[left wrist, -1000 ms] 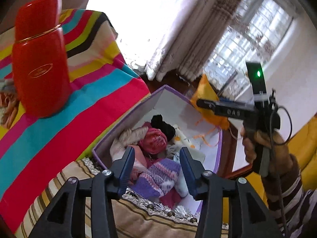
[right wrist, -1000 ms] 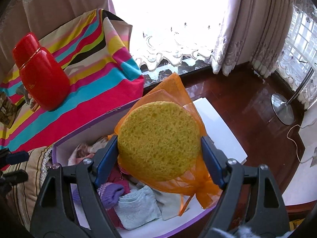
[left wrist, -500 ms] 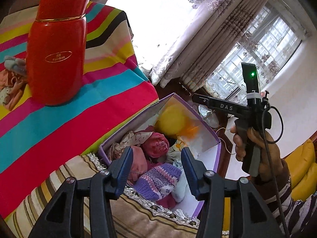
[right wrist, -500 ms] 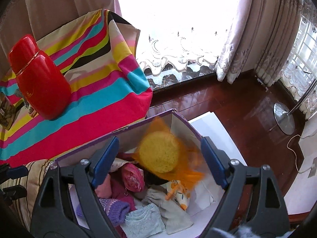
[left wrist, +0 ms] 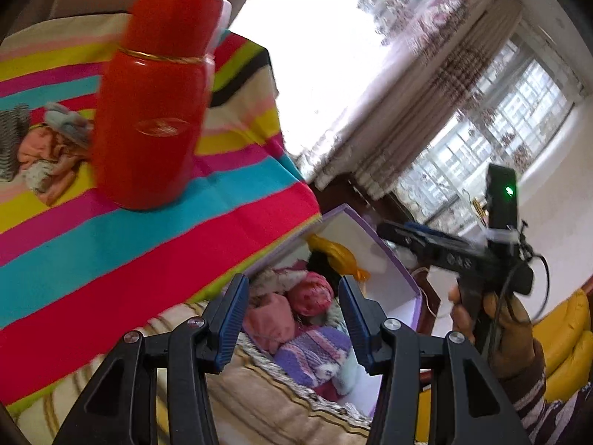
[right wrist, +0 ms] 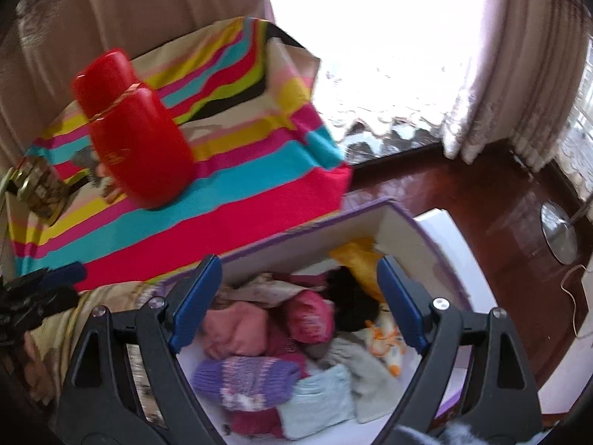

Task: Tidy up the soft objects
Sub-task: 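Move both open tools back over the remaining soft items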

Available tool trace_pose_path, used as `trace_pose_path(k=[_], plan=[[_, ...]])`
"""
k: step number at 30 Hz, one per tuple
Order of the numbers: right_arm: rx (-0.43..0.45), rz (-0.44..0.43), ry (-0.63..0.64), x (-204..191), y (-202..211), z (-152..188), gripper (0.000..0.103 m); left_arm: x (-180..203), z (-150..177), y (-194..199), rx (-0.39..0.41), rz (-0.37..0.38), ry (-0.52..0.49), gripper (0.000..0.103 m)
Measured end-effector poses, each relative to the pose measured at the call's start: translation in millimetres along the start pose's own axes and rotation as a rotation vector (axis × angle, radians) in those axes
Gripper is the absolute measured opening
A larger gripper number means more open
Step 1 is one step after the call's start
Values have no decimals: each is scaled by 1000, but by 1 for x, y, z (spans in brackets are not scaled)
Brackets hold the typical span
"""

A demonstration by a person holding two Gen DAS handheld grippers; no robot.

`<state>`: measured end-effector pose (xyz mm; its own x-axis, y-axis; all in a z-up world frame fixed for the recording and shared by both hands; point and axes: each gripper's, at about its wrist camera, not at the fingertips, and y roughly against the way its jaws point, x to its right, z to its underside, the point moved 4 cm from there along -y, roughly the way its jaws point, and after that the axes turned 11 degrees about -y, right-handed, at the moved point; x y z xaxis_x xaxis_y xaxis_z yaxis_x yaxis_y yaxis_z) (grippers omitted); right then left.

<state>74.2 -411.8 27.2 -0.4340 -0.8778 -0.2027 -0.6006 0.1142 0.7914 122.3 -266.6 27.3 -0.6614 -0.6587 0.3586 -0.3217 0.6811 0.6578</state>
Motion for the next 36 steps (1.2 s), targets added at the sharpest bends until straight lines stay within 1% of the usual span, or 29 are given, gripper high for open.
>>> trace_pose_path(k=[3, 7, 9, 12, 15, 18, 20, 24, 28, 32, 36], plan=[[-8, -47, 43, -35, 2, 5, 87, -20, -3, 14, 36, -37, 38, 52], [-19, -84, 125, -78, 4, 13, 87, -52, -2, 37, 84, -98, 90, 52], [-23, -95, 169, -100, 3, 18, 87, -70, 0, 49, 105, -119, 128, 52], [-28, -112, 206, -123, 1, 20, 87, -96, 4, 66, 141, -146, 187, 52], [-14, -123, 258, -152, 4, 24, 87, -118, 6, 81, 174, -174, 237, 52], [18, -120, 342, -187, 6, 30, 87, -142, 9, 97, 205, -213, 281, 52], [33, -121, 390, -205, 5, 33, 87, -156, 13, 105, 220, -222, 314, 52], [99, -101, 520, -250, 1, 43, 87, -177, 19, 117, 242, -245, 358, 52], [196, -60, 624, -292, -7, 49, 87, -195, 24, 128, 259, -269, 400, 52], [294, 6, 720, -326, -23, 49, 87, -211, 25, 136, 273, -296, 441, 52], [352, 48, 792, -348, -40, 51, 87, -229, 24, 143, 283, -318, 476, 52]])
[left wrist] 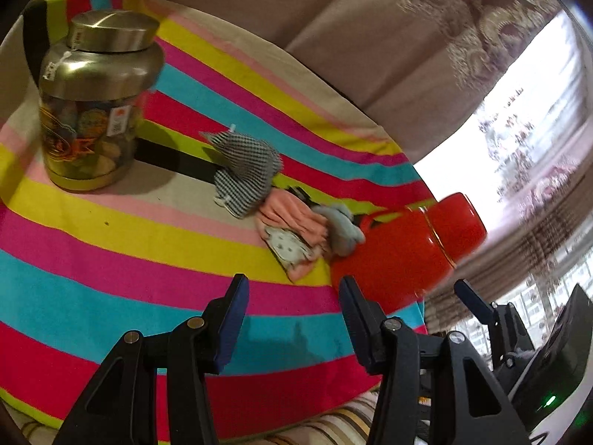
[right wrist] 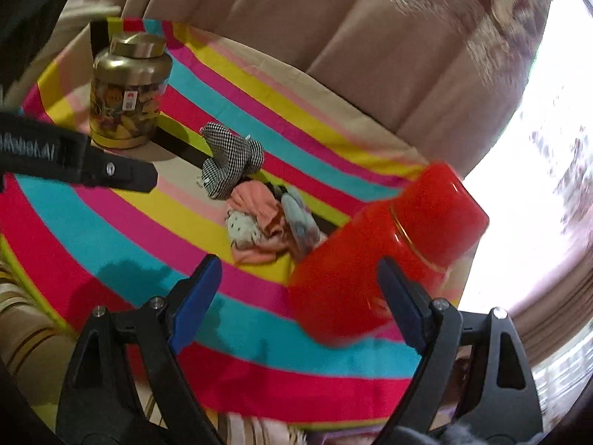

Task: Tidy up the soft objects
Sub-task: 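Move both open tools back over the remaining soft items, then grasp the houndstooth cloth with the left tool while the right grasps the light blue plush toy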

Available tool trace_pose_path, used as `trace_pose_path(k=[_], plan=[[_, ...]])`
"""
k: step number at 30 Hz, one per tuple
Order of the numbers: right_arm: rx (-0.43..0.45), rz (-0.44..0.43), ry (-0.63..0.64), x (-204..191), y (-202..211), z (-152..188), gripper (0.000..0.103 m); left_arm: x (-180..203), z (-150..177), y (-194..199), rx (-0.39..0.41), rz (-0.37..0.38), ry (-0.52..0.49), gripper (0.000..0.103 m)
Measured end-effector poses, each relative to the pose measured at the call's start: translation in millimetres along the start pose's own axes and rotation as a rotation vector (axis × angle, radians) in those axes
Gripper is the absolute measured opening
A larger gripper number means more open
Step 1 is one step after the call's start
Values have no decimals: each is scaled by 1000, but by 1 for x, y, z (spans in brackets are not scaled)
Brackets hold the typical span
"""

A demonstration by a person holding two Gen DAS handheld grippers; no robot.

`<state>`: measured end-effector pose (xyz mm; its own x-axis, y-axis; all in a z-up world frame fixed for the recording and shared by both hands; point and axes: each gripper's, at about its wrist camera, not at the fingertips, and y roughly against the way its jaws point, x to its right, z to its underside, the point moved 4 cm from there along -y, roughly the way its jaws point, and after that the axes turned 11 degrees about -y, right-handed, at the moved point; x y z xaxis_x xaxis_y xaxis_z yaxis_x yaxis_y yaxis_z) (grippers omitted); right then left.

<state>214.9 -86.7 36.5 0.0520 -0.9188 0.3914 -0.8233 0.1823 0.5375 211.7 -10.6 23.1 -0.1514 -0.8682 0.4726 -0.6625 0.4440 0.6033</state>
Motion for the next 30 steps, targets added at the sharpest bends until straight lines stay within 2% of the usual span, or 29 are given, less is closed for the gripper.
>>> trace_pose_path(k=[7, 12, 18, 23, 26, 30], plan=[[42, 90, 70, -22, -33, -12, 87, -22, -28, -19, 12, -22, 30, 52], [55, 180, 111, -32, -58, -15, 87, -38, -45, -46, 3, -16, 15, 59], [-1, 179, 78, -27, -87, -18, 87, -62, -62, -86, -14, 19, 21, 64], [-21, 217, 87, -26, -109, -24, 87, -69, -72, -110, -20, 47, 14, 75], [-17, 231, 104, -29, -117, -26, 85, -74, -79, -120, -18, 56, 24, 81], [-17, 240, 129, -33, -127, -29, 78, -78, -86, -134, -32, 64, 43, 83]])
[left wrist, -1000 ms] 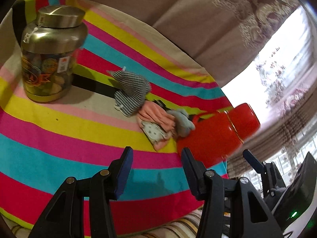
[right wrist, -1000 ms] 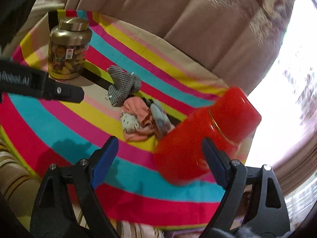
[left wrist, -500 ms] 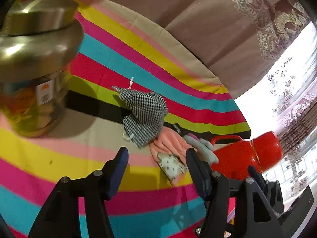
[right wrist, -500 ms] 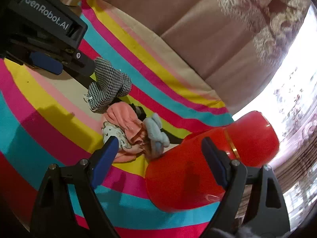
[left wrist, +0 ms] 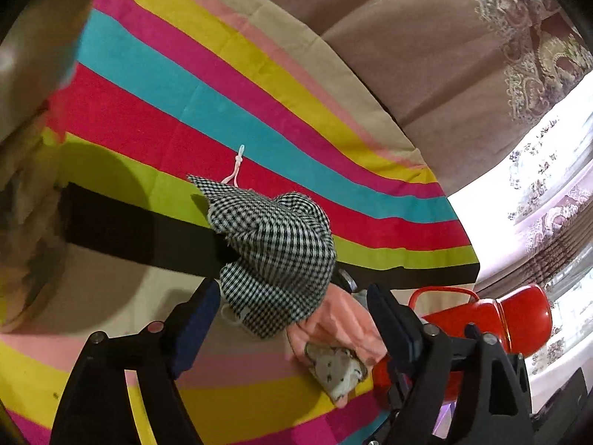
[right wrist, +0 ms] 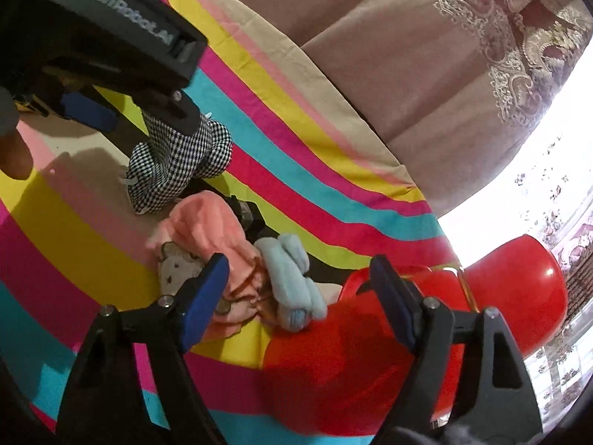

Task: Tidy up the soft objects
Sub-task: 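Grasp the houndstooth cloth with the left tool while the right grasps the light blue plush toy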

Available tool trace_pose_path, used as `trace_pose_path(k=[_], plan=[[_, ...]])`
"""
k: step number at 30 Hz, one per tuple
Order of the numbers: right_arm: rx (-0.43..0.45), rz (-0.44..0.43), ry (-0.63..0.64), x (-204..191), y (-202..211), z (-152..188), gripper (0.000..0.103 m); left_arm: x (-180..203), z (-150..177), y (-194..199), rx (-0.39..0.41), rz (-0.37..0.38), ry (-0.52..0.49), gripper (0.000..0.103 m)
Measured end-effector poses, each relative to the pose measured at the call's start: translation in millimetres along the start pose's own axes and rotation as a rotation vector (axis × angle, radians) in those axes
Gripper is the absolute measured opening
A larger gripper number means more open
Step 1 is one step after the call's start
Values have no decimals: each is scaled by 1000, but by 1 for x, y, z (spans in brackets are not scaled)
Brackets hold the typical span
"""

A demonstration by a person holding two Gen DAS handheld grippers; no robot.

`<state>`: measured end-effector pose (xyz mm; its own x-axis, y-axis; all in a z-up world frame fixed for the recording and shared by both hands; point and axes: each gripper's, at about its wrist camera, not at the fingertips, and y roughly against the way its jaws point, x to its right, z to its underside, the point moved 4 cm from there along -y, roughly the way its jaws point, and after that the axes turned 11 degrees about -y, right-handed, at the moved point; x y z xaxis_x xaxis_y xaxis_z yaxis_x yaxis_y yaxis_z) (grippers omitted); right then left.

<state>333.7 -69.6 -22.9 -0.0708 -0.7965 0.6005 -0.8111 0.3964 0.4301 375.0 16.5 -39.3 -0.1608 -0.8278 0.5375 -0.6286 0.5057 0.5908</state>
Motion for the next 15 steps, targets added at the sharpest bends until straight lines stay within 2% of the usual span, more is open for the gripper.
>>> trace_pose_path(k=[6, 8, 9, 10, 11, 13, 15], plan=[[-48, -26, -13, 0, -17, 1, 64, -5, -8, -23, -39, -29, 11, 83], [-68, -39, -18, 0, -21, 3, 52, -7, -8, -29, -53, -31, 10, 83], [-78, -48, -22, 0, -23, 4, 42, -7, -8, -31, -54, -41, 5, 83], [-87, -57, -26, 0, -25, 5, 34, -8, -7, -33, -55, -58, 0, 79], [-88, -60, -28, 1, -26, 6, 30, -9, -7, -34, -56, -66, -8, 63], [-79, -50, -26, 0, -25, 7, 22, -11, -5, -36, -64, -54, -7, 41], [-69, -53, -27, -1, -22, 8, 19, -12, -4, -32, -51, -60, -9, 30]])
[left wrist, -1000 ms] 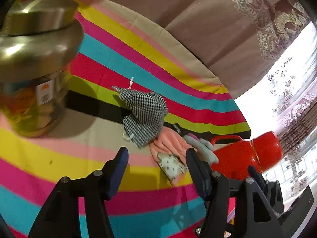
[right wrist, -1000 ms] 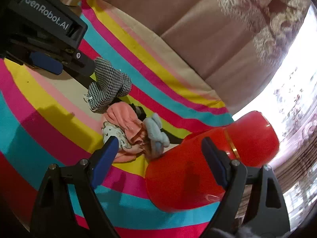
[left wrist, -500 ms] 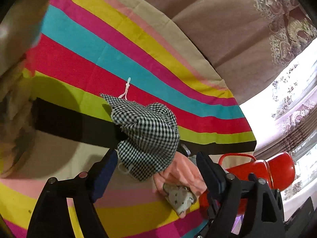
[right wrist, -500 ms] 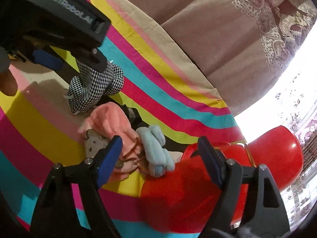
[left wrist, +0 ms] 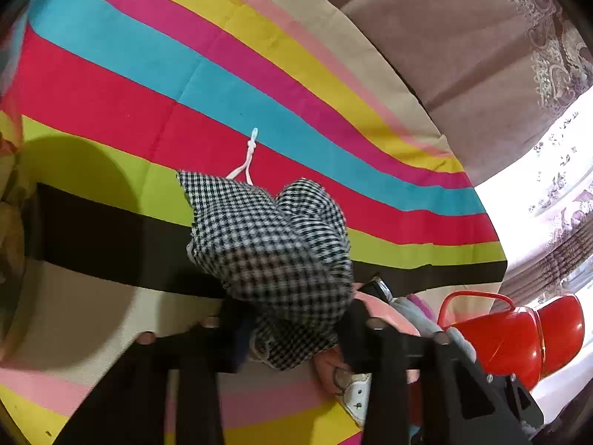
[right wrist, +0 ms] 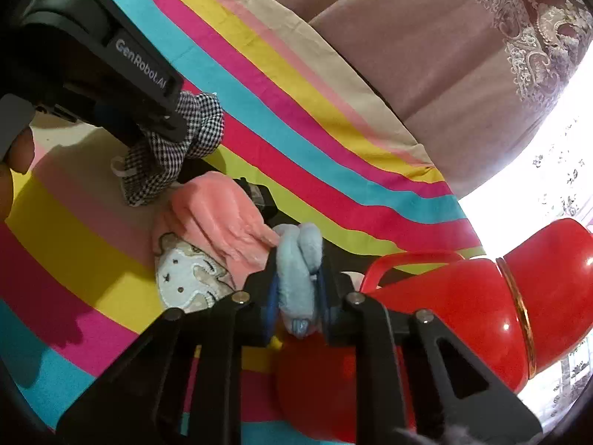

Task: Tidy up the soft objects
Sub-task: 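Grasp the houndstooth cloth with the left tool while the right grasps the light blue plush toy, then lift and carry the houndstooth cloth and blue plush toy over the white box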

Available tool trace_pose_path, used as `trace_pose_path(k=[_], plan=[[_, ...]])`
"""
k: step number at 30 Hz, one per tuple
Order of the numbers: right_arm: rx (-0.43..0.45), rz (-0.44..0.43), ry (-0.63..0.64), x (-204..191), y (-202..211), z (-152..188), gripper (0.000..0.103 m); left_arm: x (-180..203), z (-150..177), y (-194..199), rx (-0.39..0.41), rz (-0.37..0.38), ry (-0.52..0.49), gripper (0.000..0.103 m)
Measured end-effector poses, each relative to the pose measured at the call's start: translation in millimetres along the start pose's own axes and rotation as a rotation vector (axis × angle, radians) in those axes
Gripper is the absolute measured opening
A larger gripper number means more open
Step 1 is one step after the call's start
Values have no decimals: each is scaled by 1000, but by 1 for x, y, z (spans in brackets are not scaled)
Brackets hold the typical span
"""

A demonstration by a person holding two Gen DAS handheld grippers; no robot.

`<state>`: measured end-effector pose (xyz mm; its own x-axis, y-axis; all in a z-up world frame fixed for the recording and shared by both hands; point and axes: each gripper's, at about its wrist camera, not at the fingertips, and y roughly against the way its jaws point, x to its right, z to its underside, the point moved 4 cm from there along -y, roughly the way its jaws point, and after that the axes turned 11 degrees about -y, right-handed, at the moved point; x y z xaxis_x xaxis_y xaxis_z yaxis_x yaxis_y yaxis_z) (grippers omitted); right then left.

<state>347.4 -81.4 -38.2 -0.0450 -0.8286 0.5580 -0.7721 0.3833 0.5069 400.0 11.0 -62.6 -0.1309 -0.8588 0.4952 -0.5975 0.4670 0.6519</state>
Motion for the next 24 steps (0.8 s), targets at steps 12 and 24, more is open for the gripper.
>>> trace_pose_path(k=[12, 24], plan=[[121, -2, -7, 2, 61, 4, 17, 21, 9, 45, 85, -48, -68, 13], [168, -73, -2, 6, 124, 28, 17, 37, 27, 92, 131, -67, -67, 13]])
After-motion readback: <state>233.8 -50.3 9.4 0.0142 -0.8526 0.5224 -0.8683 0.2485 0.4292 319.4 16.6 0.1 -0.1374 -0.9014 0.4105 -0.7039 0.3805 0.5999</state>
